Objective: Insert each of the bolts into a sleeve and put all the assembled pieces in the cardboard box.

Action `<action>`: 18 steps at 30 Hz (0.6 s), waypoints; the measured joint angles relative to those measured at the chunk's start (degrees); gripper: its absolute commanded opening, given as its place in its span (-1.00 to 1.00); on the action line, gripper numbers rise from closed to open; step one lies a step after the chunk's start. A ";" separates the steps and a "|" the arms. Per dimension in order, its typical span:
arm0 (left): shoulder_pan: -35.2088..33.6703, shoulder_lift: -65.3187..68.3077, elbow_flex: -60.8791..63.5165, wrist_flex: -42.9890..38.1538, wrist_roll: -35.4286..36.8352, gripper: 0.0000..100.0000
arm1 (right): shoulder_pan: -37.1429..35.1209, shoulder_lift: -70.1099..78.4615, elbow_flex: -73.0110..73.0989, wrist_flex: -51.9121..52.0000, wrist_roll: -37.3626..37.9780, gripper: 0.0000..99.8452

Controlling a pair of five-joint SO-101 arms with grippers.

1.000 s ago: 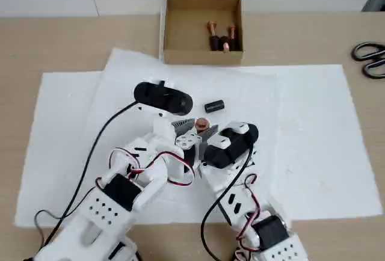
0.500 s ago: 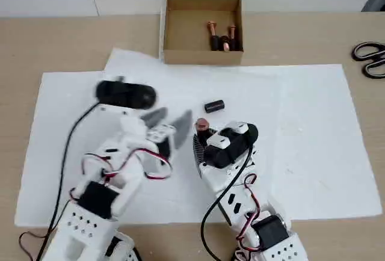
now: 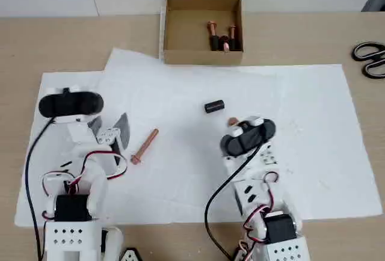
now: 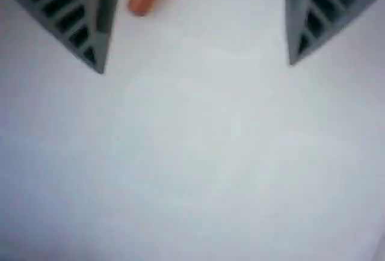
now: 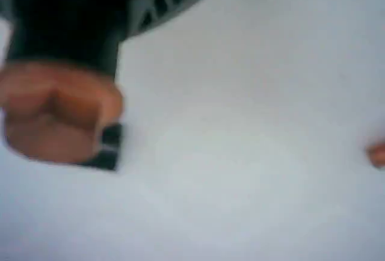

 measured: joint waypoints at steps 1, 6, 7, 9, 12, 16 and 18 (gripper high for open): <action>-1.14 -0.44 0.88 0.09 -0.88 -0.63 | 0.79 0.00 -0.88 1.58 0.79 -0.99; -3.78 -1.23 4.66 0.18 -2.20 -0.63 | 1.93 4.57 -11.34 4.48 2.90 -0.99; -3.78 -1.23 5.45 0.18 -2.20 -0.63 | 1.93 6.68 -13.89 4.48 2.99 -0.99; -3.96 -1.23 7.03 0.18 -2.46 -0.63 | 1.76 13.36 -19.78 4.48 2.99 -0.99; -4.22 -1.23 7.82 0.18 -2.46 -0.63 | 2.02 26.64 -29.71 2.02 2.99 -0.99; -4.22 -1.32 8.00 0.18 -2.29 -0.63 | 1.76 47.65 -45.98 -3.34 2.99 -0.99; -4.22 -1.32 8.00 0.18 -2.37 -0.63 | 1.76 58.73 -54.42 -5.98 2.99 -0.99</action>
